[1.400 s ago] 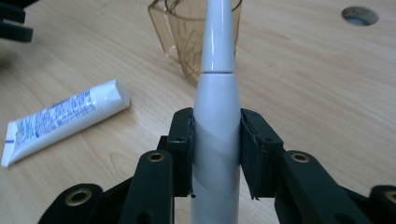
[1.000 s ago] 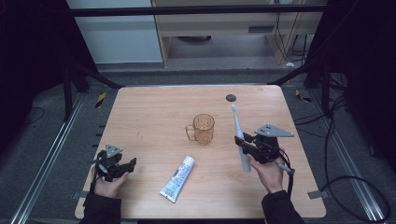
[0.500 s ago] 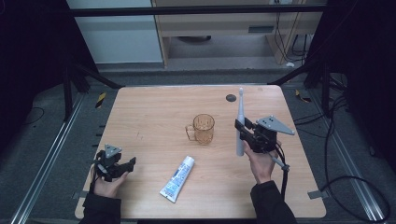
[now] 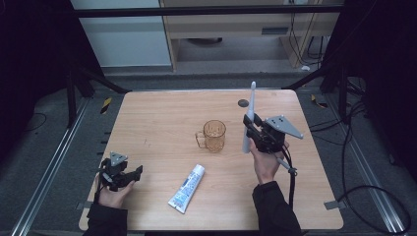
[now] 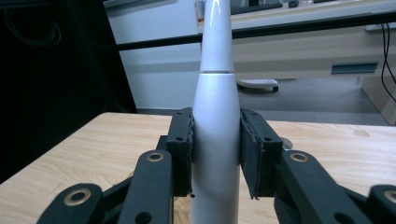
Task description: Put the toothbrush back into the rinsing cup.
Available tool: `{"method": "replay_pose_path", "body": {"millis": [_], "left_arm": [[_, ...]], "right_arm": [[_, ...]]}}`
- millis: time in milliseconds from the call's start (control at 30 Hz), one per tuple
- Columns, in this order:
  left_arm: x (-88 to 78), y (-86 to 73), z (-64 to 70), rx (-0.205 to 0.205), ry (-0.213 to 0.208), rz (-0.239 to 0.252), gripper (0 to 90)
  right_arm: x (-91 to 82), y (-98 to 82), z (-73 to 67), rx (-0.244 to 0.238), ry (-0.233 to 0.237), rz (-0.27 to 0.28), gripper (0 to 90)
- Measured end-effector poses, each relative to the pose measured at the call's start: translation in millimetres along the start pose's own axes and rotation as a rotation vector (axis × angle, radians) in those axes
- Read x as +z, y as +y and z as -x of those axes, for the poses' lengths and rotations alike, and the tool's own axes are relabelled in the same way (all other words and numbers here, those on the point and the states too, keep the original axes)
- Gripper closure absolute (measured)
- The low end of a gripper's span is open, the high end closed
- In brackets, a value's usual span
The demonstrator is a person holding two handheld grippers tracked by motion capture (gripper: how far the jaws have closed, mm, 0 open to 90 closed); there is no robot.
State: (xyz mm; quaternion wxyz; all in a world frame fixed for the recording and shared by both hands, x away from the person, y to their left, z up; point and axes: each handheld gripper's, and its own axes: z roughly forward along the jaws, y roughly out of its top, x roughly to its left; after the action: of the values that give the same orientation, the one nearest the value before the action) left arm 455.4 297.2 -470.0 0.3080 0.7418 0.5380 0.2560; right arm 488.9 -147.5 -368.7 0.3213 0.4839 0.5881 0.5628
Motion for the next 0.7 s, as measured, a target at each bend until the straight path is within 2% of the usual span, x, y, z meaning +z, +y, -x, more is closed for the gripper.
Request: {"method": "replay_pose_path", "body": {"millis": [367,700], "left_arm": [[0.0,0.0,-0.5,-0.003,0.000,0.001,36.6],[-0.4,-0.1,-1.3,-0.005,0.000,0.001,36.6]], "right_arm": [[14.3,9.8,-13.3,0.007,-0.018,0.064,67.1],[30.4,21.7,-25.1,-0.008,-0.044,0.105,67.1]]}}
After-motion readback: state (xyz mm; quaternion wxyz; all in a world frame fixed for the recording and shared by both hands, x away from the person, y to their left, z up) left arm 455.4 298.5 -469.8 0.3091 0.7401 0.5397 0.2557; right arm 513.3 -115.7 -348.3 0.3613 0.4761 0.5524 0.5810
